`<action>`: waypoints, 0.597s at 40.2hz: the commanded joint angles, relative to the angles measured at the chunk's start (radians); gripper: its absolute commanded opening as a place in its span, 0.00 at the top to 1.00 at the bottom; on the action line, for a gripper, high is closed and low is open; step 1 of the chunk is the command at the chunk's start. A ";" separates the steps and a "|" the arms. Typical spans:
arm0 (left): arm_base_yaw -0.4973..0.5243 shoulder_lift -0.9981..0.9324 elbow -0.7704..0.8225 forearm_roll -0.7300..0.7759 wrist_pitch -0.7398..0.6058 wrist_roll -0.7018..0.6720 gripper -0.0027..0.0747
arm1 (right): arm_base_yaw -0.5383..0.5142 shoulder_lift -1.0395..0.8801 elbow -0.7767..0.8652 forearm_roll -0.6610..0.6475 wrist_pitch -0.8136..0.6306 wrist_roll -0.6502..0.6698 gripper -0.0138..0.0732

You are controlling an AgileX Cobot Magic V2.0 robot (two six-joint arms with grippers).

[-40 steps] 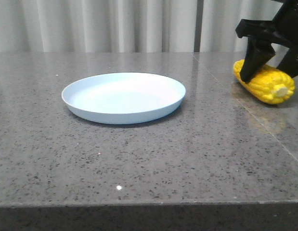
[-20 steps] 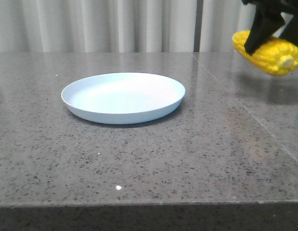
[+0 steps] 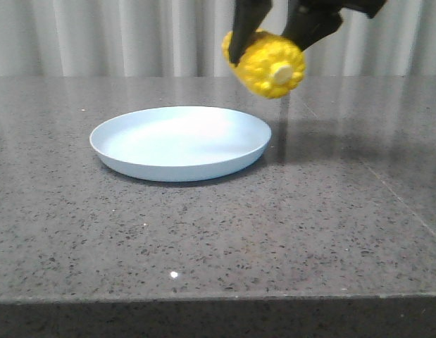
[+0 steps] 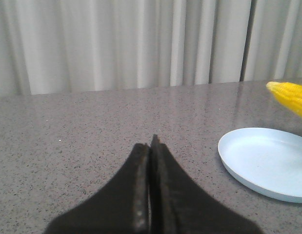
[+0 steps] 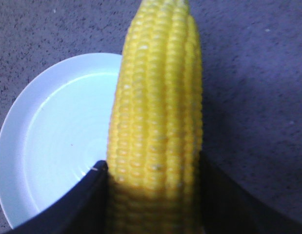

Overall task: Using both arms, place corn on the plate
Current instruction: 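Lift the corn and carry it with the right gripper over the plate, then lower the corn onto the plate and open the right gripper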

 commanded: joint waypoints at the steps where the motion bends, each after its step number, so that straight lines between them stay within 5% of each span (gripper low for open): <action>1: -0.006 0.012 -0.026 0.004 -0.080 0.000 0.99 | 0.074 0.012 -0.081 -0.125 -0.005 0.139 0.81; 15: -0.006 0.012 -0.026 0.004 -0.080 0.000 0.99 | 0.145 0.136 -0.119 -0.186 0.026 0.315 0.81; 19: -0.006 0.012 -0.026 0.004 -0.080 0.000 0.99 | 0.145 0.137 -0.119 -0.183 0.026 0.315 0.70; 24: -0.006 0.012 -0.026 0.004 -0.080 0.000 0.99 | 0.145 0.135 -0.119 -0.162 0.028 0.315 0.41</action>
